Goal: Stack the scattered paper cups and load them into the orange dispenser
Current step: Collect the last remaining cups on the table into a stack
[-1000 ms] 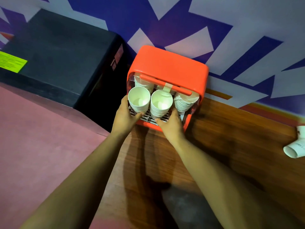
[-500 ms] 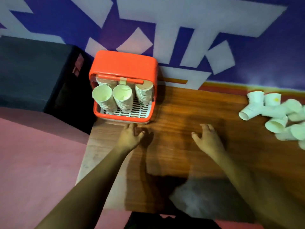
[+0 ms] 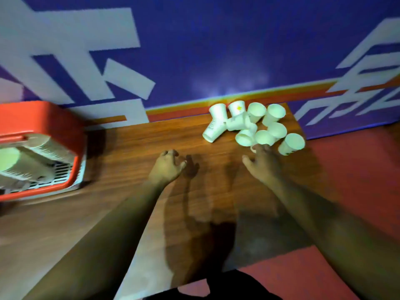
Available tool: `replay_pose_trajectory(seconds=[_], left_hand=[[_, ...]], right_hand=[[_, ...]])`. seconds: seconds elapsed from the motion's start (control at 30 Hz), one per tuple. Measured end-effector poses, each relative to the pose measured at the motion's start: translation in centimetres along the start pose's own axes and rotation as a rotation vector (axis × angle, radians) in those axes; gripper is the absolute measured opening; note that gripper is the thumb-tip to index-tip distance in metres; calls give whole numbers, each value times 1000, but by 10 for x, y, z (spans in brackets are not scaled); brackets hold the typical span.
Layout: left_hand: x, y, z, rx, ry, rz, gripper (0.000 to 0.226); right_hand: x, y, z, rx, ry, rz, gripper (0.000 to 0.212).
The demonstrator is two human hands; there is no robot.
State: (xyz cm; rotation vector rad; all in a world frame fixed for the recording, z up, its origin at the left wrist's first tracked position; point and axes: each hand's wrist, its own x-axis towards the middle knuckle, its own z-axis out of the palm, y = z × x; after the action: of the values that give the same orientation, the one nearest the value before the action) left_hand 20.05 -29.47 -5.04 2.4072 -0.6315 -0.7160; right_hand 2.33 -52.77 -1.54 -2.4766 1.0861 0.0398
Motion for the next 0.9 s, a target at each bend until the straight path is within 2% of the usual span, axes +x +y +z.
replay_pose_trajectory(seconds=[0.23,0.43,0.63,0.77,0.9], left_hand=[[41,134,87,10,-85,138,48],[79,208,146,33,-99,260,56],[98,221,204,32,-111,214,58],[105,212,218,92,-95,243,38],[92,205,216,109,-69,312,28]], right_hand=[[34,109,-51,38,53,69,43],[61,172,-59,24,152,191,48],[82,206,-47,-21,147,207,44],[87,220,-35,-5,132,209,34],[83,230,-22,63,137,151,25]])
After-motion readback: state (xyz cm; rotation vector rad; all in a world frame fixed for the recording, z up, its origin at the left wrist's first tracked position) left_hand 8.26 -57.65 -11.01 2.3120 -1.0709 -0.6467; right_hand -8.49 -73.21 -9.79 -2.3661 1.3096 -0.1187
